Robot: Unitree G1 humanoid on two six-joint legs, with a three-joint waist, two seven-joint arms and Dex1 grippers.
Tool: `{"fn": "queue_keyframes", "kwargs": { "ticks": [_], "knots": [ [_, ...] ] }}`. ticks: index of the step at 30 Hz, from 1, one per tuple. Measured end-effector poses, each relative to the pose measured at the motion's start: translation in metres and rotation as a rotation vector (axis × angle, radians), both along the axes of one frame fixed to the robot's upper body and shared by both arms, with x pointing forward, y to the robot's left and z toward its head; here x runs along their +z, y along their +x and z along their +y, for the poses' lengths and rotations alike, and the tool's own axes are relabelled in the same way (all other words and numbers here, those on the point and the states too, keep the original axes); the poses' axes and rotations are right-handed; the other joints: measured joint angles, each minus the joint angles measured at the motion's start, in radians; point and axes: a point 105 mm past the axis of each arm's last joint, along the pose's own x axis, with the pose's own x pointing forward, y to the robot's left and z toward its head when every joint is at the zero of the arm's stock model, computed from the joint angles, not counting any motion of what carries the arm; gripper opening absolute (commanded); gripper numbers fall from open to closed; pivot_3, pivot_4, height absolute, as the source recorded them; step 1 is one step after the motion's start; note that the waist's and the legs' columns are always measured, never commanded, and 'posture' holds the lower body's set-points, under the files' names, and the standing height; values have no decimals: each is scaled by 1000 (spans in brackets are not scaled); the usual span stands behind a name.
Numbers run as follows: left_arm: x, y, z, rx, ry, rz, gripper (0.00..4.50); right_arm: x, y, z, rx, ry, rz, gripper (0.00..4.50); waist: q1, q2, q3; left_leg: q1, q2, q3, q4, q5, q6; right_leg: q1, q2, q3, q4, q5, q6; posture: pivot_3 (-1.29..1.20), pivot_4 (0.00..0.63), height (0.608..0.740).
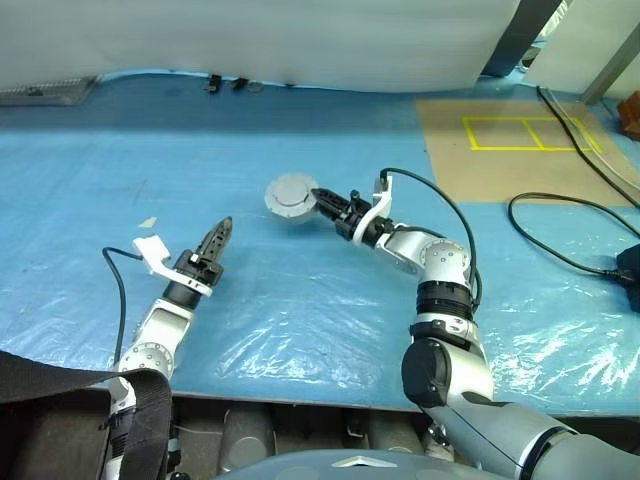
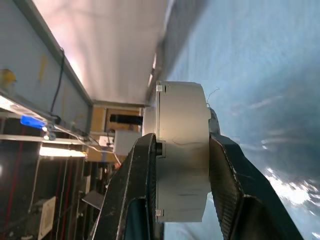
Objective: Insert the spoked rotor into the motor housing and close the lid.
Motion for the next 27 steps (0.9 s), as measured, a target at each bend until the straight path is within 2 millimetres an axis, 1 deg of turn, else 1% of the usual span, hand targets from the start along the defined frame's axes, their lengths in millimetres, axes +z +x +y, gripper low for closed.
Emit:
{"fn": "queue_keyframes", "kwargs": {
  "ticks": [3, 4, 12, 17, 22, 27],
  "knots": [
    [3, 2, -7, -21, -21, -6, 4404, 12, 3, 2, -3, 34, -32, 1128, -2, 0, 0, 0, 0, 0, 0, 0, 0, 0, 1, 0, 0, 1, 2, 0, 150, 740],
    [3, 3, -10, -29, -32, 2, 4462, 15, 3, 3, 1, 45, -37, 1128, -1, 0, 0, 0, 0, 0, 0, 0, 0, 0, 1, 0, 0, 2, 3, 0, 150, 740],
    [18, 9, -26, -101, -132, -15, 4462, 21, -4, 15, 64, 62, -55, 1128, -1, 0, 0, -1, 0, 0, 3, 0, -1, 0, 1, 0, 1, 2, 3, 0, 150, 740],
    [21, 9, -35, -151, -173, -10, 4462, 24, -10, 25, 116, 51, -66, 1128, 0, 0, 0, -2, 0, 0, 4, 0, -1, 0, 1, 0, 1, 2, 4, 0, 150, 740],
    [26, 11, -37, -156, -183, -19, 4462, 27, -17, 32, 165, 61, -78, 1128, 1, 0, 0, -2, 0, 0, 5, 0, -1, 0, 1, 0, 1, 3, 4, 0, 150, 740],
    [28, 13, -40, -152, -200, -24, 4462, 29, -31, 44, 255, 41, -106, 1128, 0, 0, 0, -2, 0, -1, 5, 0, -1, 0, 2, 0, 1, 3, 4, 0, 150, 740]
  ]
}}
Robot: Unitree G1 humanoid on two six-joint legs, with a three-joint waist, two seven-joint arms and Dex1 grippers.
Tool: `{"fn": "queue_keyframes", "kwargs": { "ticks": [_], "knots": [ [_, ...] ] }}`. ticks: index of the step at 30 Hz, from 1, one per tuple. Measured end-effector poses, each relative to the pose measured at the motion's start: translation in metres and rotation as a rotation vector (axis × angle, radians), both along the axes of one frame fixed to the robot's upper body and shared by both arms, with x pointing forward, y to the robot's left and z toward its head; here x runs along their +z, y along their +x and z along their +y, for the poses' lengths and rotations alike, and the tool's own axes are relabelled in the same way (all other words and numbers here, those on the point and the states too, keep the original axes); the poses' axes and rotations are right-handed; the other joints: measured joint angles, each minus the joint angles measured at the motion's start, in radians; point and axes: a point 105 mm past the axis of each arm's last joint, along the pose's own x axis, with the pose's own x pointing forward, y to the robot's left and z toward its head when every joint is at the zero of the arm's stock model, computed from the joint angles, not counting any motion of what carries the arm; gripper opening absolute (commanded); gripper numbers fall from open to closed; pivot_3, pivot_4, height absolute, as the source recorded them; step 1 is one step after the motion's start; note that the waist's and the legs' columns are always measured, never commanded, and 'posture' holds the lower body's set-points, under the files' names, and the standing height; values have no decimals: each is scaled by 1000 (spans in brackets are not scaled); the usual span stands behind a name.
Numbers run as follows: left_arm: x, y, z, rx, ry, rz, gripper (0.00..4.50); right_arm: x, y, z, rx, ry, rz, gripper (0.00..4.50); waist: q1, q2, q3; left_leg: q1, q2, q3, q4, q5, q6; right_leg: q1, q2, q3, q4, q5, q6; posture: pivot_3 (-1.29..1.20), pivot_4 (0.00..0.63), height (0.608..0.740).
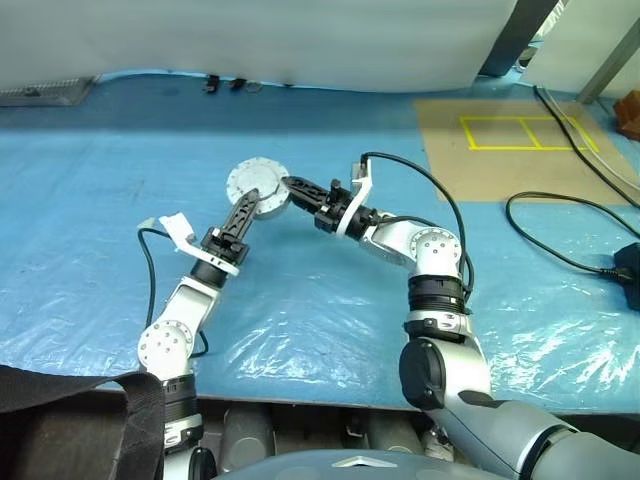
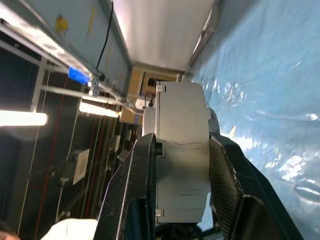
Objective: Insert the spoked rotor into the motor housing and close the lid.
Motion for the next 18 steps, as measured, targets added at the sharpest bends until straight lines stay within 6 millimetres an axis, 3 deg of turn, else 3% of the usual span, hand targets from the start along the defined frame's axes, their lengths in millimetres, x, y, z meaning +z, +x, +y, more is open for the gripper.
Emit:
{"fn": "queue_keyframes", "kwargs": {
  "ticks": [5, 8, 11, 18],
  "knots": [
    [1, 1, -5, -11, -15, -4, 4462, -3, -7, 7, 35, -24, -11, 1128, 3, 0, 0, 0, 0, 0, 1, 0, 0, 0, 0, 0, 0, 0, 0, 0, 150, 740],
    [2, 1, -6, -15, -26, -4, 3858, -6, -9, 10, 47, -32, -12, 1128, 3, 0, 0, 0, 0, 0, 1, 0, 0, 0, 0, 0, 0, 0, 0, 0, 150, 740],
    [4, 0, -7, -32, -51, -8, 2871, -5, -8, 11, 44, -30, -18, 1128, 3, 0, 0, 0, 0, 0, 1, 0, 0, 0, 0, 0, 0, 0, 0, 0, 150, 740],
    [2, 3, -8, -27, -89, 16, 2783, -10, -3, 11, 20, -11, 4, 1128, 4, -1, 0, 0, 0, 0, 2, 0, 0, 0, 0, 0, 1, 0, 0, 0, 150, 740]
  ]
}}
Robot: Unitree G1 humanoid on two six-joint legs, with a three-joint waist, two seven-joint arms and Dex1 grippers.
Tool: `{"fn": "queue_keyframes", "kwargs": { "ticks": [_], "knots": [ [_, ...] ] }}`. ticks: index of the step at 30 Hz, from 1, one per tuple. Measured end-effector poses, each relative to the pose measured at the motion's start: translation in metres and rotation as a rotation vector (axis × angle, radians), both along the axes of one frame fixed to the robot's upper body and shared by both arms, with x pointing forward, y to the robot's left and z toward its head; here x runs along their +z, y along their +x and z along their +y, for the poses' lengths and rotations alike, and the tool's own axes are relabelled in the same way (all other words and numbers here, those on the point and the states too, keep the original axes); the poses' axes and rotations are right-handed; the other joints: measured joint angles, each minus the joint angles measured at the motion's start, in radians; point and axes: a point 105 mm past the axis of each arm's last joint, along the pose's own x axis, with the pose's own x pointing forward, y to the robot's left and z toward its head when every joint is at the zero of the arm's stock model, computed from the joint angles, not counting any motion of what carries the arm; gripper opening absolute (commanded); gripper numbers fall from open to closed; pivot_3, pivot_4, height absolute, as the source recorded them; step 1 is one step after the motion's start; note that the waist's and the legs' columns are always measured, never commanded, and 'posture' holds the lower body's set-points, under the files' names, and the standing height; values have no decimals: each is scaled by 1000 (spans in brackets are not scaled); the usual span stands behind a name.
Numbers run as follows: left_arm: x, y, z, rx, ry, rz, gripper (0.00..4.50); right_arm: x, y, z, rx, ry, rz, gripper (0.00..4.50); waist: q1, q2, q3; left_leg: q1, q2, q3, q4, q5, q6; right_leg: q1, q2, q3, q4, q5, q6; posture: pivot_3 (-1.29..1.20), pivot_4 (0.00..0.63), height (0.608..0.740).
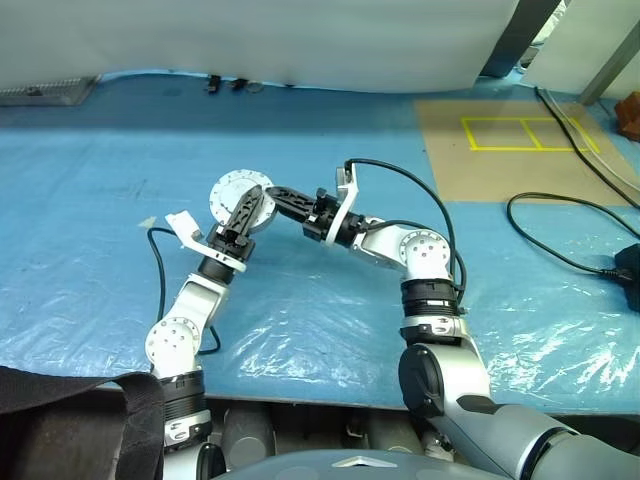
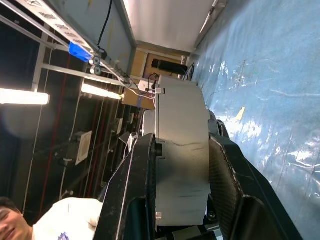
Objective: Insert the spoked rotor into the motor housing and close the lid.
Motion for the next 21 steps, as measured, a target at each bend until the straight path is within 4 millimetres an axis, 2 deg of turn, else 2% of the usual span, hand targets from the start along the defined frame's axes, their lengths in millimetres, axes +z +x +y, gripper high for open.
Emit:
{"fn": "queue_keyframes", "kwargs": {
  "ticks": [5, 12, 17, 19, 21],
  "knots": [
    [-6, 7, -3, 34, -34, 53, 2746, -7, 9, -1, -46, 1, 35, 1128, 1, -1, 0, 0, 0, 0, 1, 0, 0, 0, 0, 0, 1, 0, 0, 0, 150, 740],
    [-6, 13, -4, 52, -44, 62, 2746, -5, 20, 0, -98, -4, 42, 1128, -1, -1, 1, 0, 0, 0, 1, 0, 0, 0, 0, 0, 1, 0, 0, 0, 150, 740],
    [-13, 18, -9, 56, -72, 111, 2746, -9, 34, -4, -184, -45, 41, 1128, 0, -2, 1, -1, 0, 0, 2, 0, 0, 0, 0, 0, 2, 0, 0, 0, 150, 740],
    [-12, 18, -3, 78, -78, 102, 2741, -4, 54, -29, -353, -32, 43, 1540, 1, -3, 2, -1, 0, 0, 3, 0, 0, 0, 0, 0, 3, 0, 0, 0, 150, 740],
    [-10, 17, 8, 119, -89, 89, 2741, -1, 63, -43, -428, -45, 28, 1983, 0, -3, 2, -1, 0, 0, 4, 0, 0, 0, 0, 0, 3, 0, 0, 0, 150, 740]
  ]
}}
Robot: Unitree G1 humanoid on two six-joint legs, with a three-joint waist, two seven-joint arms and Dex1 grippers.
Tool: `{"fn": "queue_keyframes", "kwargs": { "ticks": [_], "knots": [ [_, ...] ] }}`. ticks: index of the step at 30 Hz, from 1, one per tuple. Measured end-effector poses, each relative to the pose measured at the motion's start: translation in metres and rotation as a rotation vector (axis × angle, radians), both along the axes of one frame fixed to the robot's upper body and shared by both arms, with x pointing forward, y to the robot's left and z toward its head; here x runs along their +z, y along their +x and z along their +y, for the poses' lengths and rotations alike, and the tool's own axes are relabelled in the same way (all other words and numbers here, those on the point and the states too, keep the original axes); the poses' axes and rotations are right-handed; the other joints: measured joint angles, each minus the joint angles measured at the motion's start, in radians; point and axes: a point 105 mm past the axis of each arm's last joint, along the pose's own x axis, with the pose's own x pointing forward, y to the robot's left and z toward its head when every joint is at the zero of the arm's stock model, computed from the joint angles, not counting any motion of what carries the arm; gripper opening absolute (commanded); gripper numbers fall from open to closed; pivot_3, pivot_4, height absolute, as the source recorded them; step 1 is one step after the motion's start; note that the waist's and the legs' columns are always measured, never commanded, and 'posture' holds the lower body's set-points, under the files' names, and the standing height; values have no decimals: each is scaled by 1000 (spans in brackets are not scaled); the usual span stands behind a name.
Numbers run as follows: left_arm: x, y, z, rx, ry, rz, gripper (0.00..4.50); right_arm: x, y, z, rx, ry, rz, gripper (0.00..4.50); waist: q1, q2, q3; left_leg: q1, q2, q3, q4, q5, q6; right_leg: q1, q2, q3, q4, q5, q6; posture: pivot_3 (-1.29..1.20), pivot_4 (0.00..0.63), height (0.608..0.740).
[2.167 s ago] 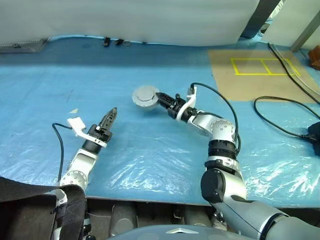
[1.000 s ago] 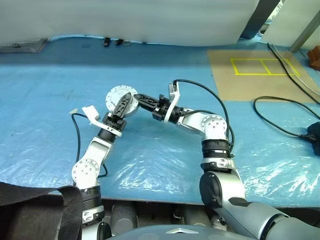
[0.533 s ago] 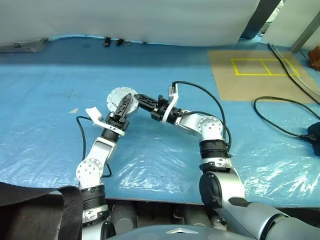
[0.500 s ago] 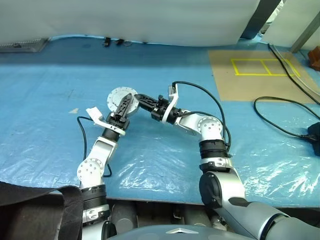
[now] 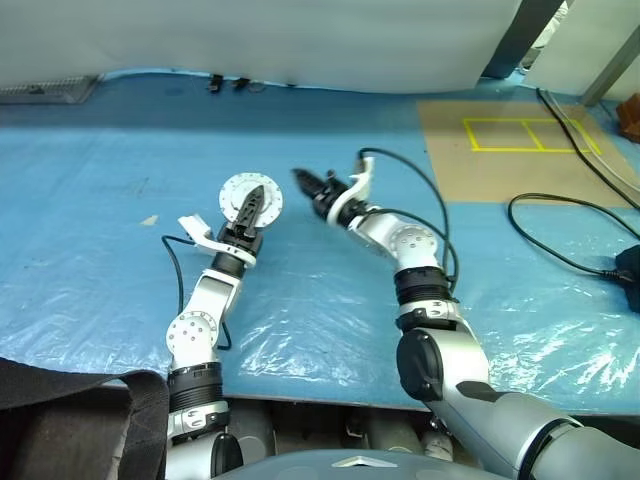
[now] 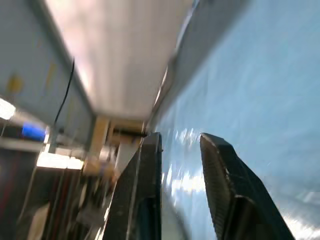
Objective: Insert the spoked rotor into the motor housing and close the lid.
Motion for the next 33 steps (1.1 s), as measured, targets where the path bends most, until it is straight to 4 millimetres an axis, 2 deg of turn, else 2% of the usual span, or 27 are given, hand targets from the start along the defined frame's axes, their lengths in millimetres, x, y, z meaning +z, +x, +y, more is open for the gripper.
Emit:
{"fn": "queue_keyframes", "kwargs": {
  "ticks": [2, 6, 10, 13, 19, 25, 28, 31, 33],
  "knots": [
    [1, 0, 8, 35, -10, -5, 2741, -1, 3, -4, -33, -15, -1, 2608, -5, 0, 0, 0, 0, 0, 0, 0, 0, 0, 0, 0, 1, 0, 0, 0, 150, 740],
    [4, 4, 9, 68, -39, -14, 2741, -5, 2, 3, -21, -40, 5, 4040, -5, -1, 1, 0, 0, 0, 0, 0, 0, 0, 0, 0, 1, 0, 0, 0, 150, 740],
    [0, 14, 26, 182, -84, 16, 2741, -8, 1, 7, -16, -89, -7, 4040, -3, -1, 1, 0, 0, 0, 2, 0, 0, 0, 0, 0, 2, 0, 0, 0, 150, 740],
    [-21, 22, 55, 335, -82, 100, 2741, -8, 1, 5, -14, -105, -26, 4040, -6, -1, 1, 0, 0, -1, 2, 0, 0, 0, 0, 0, 2, 0, 0, 0, 150, 740],
    [-61, 24, 105, 588, -86, 263, 2741, 1, -1, 10, 11, -92, -69, 4040, -3, -4, 2, 0, 0, -2, 2, 0, 1, 0, 0, 0, 3, 0, 0, 0, 150, 740],
    [-61, 32, 110, 624, -82, 286, 2741, 10, -5, 18, 42, -110, -118, 4040, 6, -4, 2, 1, 0, -2, 5, 0, 0, 0, -1, 0, 6, 0, -1, 0, 150, 740],
    [-60, 33, 111, 636, -85, 293, 3423, 9, -6, 20, 48, -125, -122, 4066, 10, -4, 2, 2, 0, -2, 6, 0, 0, 1, -1, 0, 7, -2, -5, 0, 150, 740],
    [-56, 34, 111, 648, -111, 286, 4400, 8, -6, 21, 51, -134, -126, 4066, 12, -4, 2, 7, 0, -2, 6, 0, 0, 4, -1, 1, 9, -2, -5, 0, 150, 740],
    [-54, 34, 111, 655, -147, 281, 4454, 8, -7, 22, 55, -143, -132, 4066, 14, -3, 1, 8, 0, -1, 6, 0, 0, 5, -1, 1, 9, -2, -6, 0, 150, 740]
  ]
}}
